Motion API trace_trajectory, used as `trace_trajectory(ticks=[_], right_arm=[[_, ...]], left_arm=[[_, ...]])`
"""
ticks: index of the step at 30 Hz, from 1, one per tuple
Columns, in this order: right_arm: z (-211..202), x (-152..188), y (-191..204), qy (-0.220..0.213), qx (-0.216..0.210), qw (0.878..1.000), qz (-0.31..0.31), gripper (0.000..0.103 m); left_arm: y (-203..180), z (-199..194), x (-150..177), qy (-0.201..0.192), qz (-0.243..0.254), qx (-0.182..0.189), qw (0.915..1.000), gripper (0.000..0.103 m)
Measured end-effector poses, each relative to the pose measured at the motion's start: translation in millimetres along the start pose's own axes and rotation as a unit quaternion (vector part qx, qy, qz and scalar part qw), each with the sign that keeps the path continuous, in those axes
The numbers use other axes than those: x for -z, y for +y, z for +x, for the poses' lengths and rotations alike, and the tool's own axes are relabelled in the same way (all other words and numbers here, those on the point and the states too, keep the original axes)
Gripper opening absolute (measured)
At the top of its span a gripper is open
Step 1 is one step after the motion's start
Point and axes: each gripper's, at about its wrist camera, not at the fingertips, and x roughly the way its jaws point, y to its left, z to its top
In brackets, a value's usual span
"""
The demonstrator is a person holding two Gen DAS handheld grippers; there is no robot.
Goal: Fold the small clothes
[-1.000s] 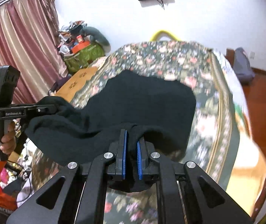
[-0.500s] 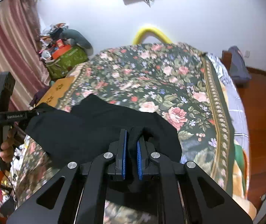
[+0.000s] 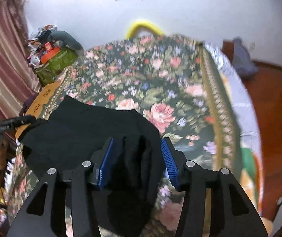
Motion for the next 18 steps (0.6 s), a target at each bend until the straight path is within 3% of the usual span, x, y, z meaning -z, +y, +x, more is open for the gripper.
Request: trace_trajectory(ticks=[4,7,13,18], right_arm=[[-27.7,15.0,17.2,-0.009,-0.014,0.999,-0.029,0.053],[-26.4,25.5,29.7,-0.001,-0.022,0.999,-0.047,0.054],[3.9,42.9,46.0,0.036,-0.040,0.997,-0.050,0.054],[35.1,36.3,50.9,0.062,-0.042,0.996,-0.056,0.054]], left_arm=[[-2.6,-25.0,17.9,-0.019,0.015,-0.002,0.9997,0.070],[-18.7,-25.0,39.3,-0.006,0.043,0.000,0.9990,0.070],[-53.1,5.1,63.2,0.037,0.081,0.005,0.9960,0.070],[-63.2,25.8,46.1,0.043,0.078,0.001,0.9960,0.070]])
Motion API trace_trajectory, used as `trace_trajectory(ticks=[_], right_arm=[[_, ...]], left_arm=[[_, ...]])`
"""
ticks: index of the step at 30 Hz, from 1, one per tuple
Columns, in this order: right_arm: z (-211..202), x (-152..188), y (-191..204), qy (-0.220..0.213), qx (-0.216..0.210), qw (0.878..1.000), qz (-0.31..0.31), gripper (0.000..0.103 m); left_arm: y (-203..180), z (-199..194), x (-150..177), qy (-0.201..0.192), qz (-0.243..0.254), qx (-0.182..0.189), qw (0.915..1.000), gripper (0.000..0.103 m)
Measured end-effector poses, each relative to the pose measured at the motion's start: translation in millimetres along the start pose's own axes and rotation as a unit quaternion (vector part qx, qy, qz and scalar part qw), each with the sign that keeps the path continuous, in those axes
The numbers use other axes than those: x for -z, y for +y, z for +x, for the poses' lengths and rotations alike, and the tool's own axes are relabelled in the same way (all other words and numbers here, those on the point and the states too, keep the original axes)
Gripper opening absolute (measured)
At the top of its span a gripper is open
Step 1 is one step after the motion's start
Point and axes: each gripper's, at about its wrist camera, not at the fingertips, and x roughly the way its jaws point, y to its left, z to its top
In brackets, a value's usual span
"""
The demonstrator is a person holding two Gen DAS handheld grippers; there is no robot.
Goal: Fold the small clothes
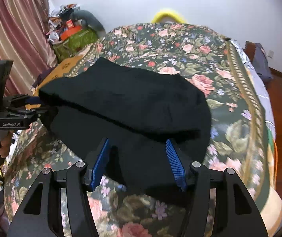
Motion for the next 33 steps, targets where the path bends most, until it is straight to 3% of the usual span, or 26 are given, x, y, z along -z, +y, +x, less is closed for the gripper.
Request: trace_trajectory(ticks=[5,8,14,18,21,23,28,30,33], right_arm=[[14.1,-40.8,-9.6,-0.003,0.021,1.000,0.009,0.054],[-2.0,-62.2,-19.1,-0.059,0.040,0.997,0.035,0.054],[-34.3,-60.6,-25.2,-0.106,0.052,0.992,0.045,0.061],[-39.9,-42.6,-26.7,-0.092,0.066,0.993,0.041,0.061],[-39.4,-29.2,-29.5,-0.080,0.063,0.994,0.044,0.063],[-38.0,-20.4,-31.4,-0.071,0.060,0.994,0.049,0.074],[-32.0,-0.8,-38.9,-0.058,0.051,0.994,0.082,0.079],[-26.3,3.8,-42.8,-0.052,0.042,0.993,0.102,0.080],[-14.3,9.3,-48.3,-0.036,0.030,0.991,0.127,0.080]], left_arm=[[-1.9,17.6,-51.2,0.006,-0.005,-0.011,0.9999,0.070],[7.4,10.6,-74.3,-0.018,-0.038,-0.006,0.9991,0.070],[32.0,-10.8,-78.8,-0.040,-0.096,0.035,0.9939,0.070],[42.3,-14.0,-66.4,-0.025,-0.102,0.045,0.9935,0.070],[48.3,-18.5,-50.8,-0.019,-0.089,0.020,0.9957,0.070],[53.7,-20.3,-39.0,-0.013,-0.077,0.008,0.9969,0.070],[67.5,-14.8,-32.9,-0.006,-0.063,-0.025,0.9977,0.070],[72.9,-8.6,-38.5,-0.003,-0.069,-0.018,0.9974,0.082],[75.9,10.9,-51.9,0.003,-0.079,0.001,0.9969,0.090]])
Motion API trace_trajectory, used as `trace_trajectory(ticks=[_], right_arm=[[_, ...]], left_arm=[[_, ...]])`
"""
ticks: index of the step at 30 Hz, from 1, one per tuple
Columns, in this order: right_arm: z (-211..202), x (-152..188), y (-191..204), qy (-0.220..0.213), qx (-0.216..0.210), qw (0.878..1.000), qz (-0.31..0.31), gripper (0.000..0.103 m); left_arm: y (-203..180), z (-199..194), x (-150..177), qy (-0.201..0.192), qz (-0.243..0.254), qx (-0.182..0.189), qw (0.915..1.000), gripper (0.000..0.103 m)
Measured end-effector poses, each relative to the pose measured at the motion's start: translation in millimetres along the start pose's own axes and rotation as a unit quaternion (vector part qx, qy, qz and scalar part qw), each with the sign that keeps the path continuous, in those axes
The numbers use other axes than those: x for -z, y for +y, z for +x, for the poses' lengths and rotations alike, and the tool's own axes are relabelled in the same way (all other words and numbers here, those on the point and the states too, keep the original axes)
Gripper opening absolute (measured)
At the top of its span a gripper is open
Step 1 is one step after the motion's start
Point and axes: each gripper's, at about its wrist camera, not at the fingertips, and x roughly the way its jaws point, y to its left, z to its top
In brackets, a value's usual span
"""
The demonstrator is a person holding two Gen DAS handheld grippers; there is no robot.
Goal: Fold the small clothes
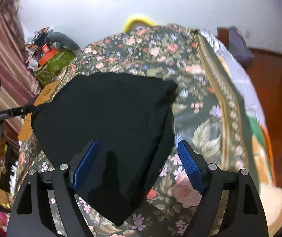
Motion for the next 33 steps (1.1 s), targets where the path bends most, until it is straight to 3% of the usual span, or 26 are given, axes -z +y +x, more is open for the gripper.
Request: trace_trajectory(ticks=[7,9,12,16,17,18,20,22,33], right_arm=[[12.2,2.3,-0.1,-0.001,-0.023,1.000,0.018,0.082],[16.3,2.0,2.5,-0.004,-0.031,0.999,0.022,0.082],[22.7,1.0,7.3,-0.008,-0.038,0.999,0.016,0.079],[28.7,-0.3,13.4,-0.012,-0.052,0.998,0.018,0.051],[29.4,-1.0,14.6,-0.011,-0.062,0.998,0.019,0.040],[29.1,-1.6,16.3,-0.011,-0.068,0.997,0.020,0.037],[24.6,-2.0,22.2,-0.013,-0.067,0.998,0.011,0.022],[17.0,-2.4,28.3,-0.020,-0.060,0.998,-0.004,0.016],[-47.5,4.8,92.0,-0.050,-0.095,0.991,-0.077,0.014]], left_arm=[[-5.2,67.7,-13.9,0.078,-0.031,0.044,0.9955,0.090],[-3.1,69.6,-11.4,0.074,-0.057,0.072,0.9931,0.090],[-9.9,65.8,-7.4,0.066,-0.056,0.092,0.9920,0.087],[-25.1,51.4,0.2,0.046,-0.027,0.088,0.9947,0.069],[-27.7,47.9,2.4,0.044,-0.021,0.093,0.9945,0.047],[-28.5,47.1,3.2,0.052,-0.020,0.110,0.9923,0.027],[-28.7,39.2,6.6,0.052,-0.026,0.108,0.9925,0.023],[-30.3,26.7,11.8,0.040,-0.015,0.095,0.9945,0.021],[-15.6,-93.1,55.5,-0.048,0.007,0.069,0.9964,0.020]])
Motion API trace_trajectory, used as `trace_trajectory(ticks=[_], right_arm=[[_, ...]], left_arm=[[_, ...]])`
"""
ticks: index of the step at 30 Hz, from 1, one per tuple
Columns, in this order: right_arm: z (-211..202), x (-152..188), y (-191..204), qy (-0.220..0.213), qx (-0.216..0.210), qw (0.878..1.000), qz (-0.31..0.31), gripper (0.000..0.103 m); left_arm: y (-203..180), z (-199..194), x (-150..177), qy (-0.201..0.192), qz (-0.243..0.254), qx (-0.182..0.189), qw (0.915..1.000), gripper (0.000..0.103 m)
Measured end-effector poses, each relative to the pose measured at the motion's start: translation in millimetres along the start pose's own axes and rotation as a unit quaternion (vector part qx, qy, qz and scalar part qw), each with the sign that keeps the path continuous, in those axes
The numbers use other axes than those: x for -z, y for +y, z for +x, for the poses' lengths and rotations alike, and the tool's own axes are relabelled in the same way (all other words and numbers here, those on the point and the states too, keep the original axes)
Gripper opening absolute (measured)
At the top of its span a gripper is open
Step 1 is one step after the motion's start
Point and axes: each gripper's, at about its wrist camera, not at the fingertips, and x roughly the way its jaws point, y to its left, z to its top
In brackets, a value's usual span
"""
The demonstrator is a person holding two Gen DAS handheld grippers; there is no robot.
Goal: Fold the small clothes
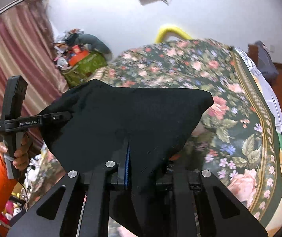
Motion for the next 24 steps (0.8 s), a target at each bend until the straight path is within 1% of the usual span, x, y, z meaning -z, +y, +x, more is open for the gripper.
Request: trace_trajectory(ticks=[4,8,11,15,16,18,19,20,22,23,24], right_arm=[[-9.9,5.7,33.0,0.003,-0.020,1.000,-0.019,0.014],[-4.1,17.5,55.4,0.020,-0.034,0.999,-0.032,0.014],[7.9,33.4,60.7,0.045,-0.040,0.998,-0.031,0.014],[30.5,59.5,57.2,0.095,-0.042,0.995,-0.016,0.014],[37.2,67.8,55.7,0.108,-0.034,0.993,-0.016,0.015],[39.2,77.3,54.9,0.114,-0.026,0.993,-0.013,0.016],[39.0,80.1,52.7,0.114,-0.022,0.993,-0.009,0.019],[37.3,81.8,50.9,0.113,-0.015,0.993,-0.006,0.024],[31.2,83.9,50.0,0.109,0.011,0.994,-0.011,0.026],[26.7,84.3,49.5,0.108,0.024,0.994,-0.015,0.029],[23.2,83.9,49.2,0.107,0.036,0.993,-0.018,0.031]], left_arm=[[10.9,-43.6,25.3,-0.019,0.003,-0.019,0.9996,0.020],[21.4,-61.8,55.8,-0.019,0.008,-0.043,0.9989,0.020],[32.8,-60.9,82.9,-0.002,0.001,-0.046,0.9989,0.020],[45.3,-43.5,116.2,0.034,-0.006,-0.051,0.9981,0.021],[48.3,-37.1,125.2,0.042,-0.006,-0.055,0.9976,0.021],[51.9,-31.1,136.4,0.047,-0.005,-0.060,0.9971,0.026],[53.1,-28.9,141.6,0.047,-0.004,-0.065,0.9968,0.028],[53.5,-27.5,145.9,0.045,-0.001,-0.075,0.9961,0.033],[54.6,-28.8,152.8,0.036,0.008,-0.103,0.9940,0.041],[54.4,-30.6,155.0,0.032,0.013,-0.114,0.9928,0.046],[55.5,-33.3,156.1,0.029,0.019,-0.123,0.9918,0.047]])
